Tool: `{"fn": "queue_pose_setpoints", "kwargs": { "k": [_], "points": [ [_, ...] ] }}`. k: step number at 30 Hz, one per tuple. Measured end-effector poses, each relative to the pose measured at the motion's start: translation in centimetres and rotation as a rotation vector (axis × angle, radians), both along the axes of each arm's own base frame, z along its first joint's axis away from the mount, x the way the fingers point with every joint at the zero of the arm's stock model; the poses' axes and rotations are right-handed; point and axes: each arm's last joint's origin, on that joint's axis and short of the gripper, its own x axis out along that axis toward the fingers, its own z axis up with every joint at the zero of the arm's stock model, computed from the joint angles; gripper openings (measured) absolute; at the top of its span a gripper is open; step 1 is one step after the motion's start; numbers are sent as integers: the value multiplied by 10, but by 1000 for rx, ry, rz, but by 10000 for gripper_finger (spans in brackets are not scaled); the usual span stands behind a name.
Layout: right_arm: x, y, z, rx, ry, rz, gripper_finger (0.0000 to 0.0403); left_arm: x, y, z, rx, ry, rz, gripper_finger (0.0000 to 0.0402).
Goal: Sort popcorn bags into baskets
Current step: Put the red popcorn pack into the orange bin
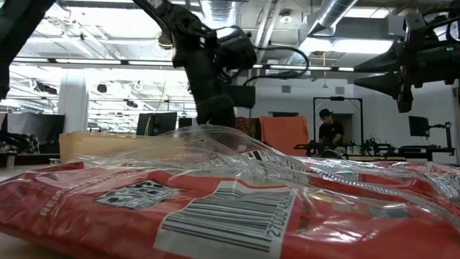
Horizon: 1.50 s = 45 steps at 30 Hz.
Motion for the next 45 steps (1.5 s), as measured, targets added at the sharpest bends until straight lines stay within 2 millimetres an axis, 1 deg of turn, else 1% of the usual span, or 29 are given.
{"fn": "queue_pose_setpoints", "kwargs": {
  "k": [3, 6, 8, 11, 15, 16, 17, 20, 23, 27, 34, 37, 40, 45],
  "points": [
    [0, 0, 0, 3, 1, -1, 169, 1, -1, -11, -58, 31, -38, 257],
    [1, 0, 0, 3, 2, 0, 169, 0, -2, -22, -100, 91, -50, 232],
    [1, 0, -1, 5, 6, 0, 171, -2, -3, -24, -117, 109, -55, 198],
    [1, 0, -1, 10, 4, 0, 173, -4, -2, -25, -122, 124, -51, 130],
    [1, 0, -1, 10, 3, 0, 172, -2, 5, -20, -141, 114, -3, 33],
    [1, 0, -1, 10, 3, -1, 170, -2, 7, -19, -155, 111, 13, 18],
    [1, 0, -1, 10, 2, -1, 169, -1, 9, -18, -174, 109, 31, 13],
    [1, 0, -1, 23, -5, -1, 164, 2, 13, -13, -221, 102, 82, 14],
    [1, 0, -1, 23, -4, 0, 159, 5, 16, -2, -261, 121, 130, 6],
    [1, 0, -1, 23, -1, -1, 155, 11, 19, 18, -290, 122, 179, 4],
    [1, 0, -1, 23, 0, 0, 148, 16, 20, 48, -341, 132, 194, 2],
    [1, 0, -1, 18, 2, 0, 146, 14, 24, 57, -357, 158, 226, 1],
    [1, 0, -1, 18, 3, 0, 143, 12, 31, 64, -376, 149, 290, 1],
    [1, 0, -1, 16, 4, 0, 140, -2, 51, 82, -382, 126, 489, 0]
  ]
}}
